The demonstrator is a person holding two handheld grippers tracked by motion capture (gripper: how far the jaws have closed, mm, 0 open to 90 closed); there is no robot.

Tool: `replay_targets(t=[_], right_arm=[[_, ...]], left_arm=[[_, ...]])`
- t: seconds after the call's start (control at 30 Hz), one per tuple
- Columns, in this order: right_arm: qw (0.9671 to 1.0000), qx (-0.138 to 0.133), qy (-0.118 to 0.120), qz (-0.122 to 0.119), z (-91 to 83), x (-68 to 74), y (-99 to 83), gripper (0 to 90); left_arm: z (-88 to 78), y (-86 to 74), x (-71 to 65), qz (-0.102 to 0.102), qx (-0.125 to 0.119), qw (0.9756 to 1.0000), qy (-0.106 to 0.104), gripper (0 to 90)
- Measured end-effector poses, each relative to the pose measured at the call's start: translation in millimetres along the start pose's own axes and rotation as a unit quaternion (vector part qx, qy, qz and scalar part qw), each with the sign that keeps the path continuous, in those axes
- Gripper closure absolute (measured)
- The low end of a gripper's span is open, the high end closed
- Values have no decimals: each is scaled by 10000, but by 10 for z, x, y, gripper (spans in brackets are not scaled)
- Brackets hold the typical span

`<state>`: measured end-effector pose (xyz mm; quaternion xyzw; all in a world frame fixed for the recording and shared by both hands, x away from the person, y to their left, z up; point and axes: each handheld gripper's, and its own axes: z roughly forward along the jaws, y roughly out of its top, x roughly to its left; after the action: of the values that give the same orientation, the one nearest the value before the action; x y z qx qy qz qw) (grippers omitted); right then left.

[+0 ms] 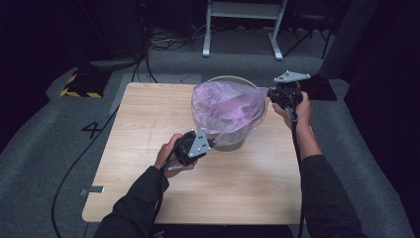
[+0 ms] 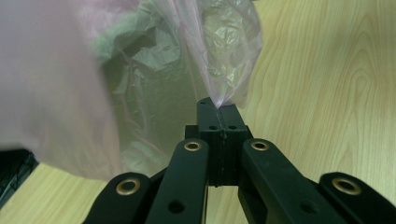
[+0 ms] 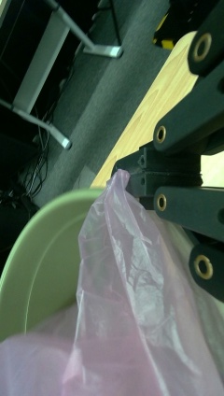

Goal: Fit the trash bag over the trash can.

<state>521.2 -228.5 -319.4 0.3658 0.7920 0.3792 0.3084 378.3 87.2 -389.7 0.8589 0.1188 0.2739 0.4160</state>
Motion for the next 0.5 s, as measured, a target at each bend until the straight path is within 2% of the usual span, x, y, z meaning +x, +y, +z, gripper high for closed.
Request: replay_targets(t=[0.07,0.13,0.2,0.3,0.43,0.5], right_arm=[[9999,-21,32,100,43,-40,-1,900],[9999,-5,-5,134,87,-69,-5,900],[9998,21,4,176,122,-93,-13,900],[9997,24,37,250,172,-119,-35,900],[9995,12,96,303,194,-140,-59,900],[9994,10,93,335,190,-146,-67,900]], left_arm=[[-12,-51,20,-87,9,9999,-60,900],[-22,-97,36,-110,41,9999,-23,900],[-34,-140,49,-190,22,9998,-105,900],[-42,-193,43,-215,49,9997,-138,900],[-37,-258,11,-147,206,9994,-253,900],[-44,-278,1,-141,172,9993,-300,899]])
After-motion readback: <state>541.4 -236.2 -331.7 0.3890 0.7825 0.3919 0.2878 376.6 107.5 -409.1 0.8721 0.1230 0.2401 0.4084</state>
